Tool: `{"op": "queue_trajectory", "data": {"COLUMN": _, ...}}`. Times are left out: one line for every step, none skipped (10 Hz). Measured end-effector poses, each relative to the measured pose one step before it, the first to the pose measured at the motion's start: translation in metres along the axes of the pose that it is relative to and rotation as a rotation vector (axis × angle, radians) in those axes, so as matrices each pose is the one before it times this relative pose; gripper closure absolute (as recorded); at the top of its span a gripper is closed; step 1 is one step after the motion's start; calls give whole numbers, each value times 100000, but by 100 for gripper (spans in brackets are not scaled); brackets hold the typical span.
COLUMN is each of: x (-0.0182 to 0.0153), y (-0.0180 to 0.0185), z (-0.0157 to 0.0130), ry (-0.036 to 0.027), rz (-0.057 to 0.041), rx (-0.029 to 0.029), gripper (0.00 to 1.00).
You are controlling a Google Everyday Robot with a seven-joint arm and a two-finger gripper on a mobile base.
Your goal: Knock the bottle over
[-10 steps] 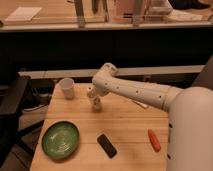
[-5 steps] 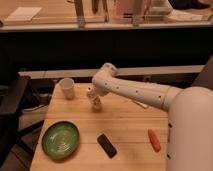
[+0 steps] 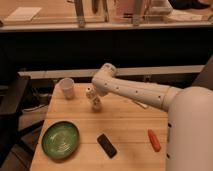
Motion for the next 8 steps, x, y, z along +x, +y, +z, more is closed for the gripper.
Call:
{"op": "queue_trajectory", "data": {"x": -55, "y": -8, "z": 38, "ry": -17, "rz": -128, "rx": 2, "gripper": 100}}
{"op": "queue_trajectory", "data": {"x": -41, "y": -15, "z": 23, "ry": 0, "rz": -69, "rx": 24, "gripper": 100}}
{"op": "queue_trajectory", "data": {"x": -40, "y": 17, "z": 51, "ry": -33, "rz": -66, "rx": -5, "gripper": 100}}
{"op": "queue_trajectory", "data": {"x": -6, "y": -17, "z": 22, "ry": 9, "rz": -7, "rx": 64, "gripper": 100}}
{"op": "queue_trajectory", "data": {"x": -8, "y": 4, "z": 36, "ry": -13, "rz": 0, "rx": 28, "gripper": 100}}
{"op": "queue_trajectory", "data": {"x": -41, "y": 4, "z": 59, "ry": -56, "rz": -62, "rx": 25, "gripper": 100}}
{"op": "queue_trajectory", "data": {"x": -94, "y": -7, "z": 34, "ry": -70, "rz": -230, "rx": 113, "gripper": 100}}
{"op": "queue_trajectory", "data": {"x": -89, "y": -31, "z": 4, "ry": -101, "rz": -588, "rx": 178, "gripper": 100}}
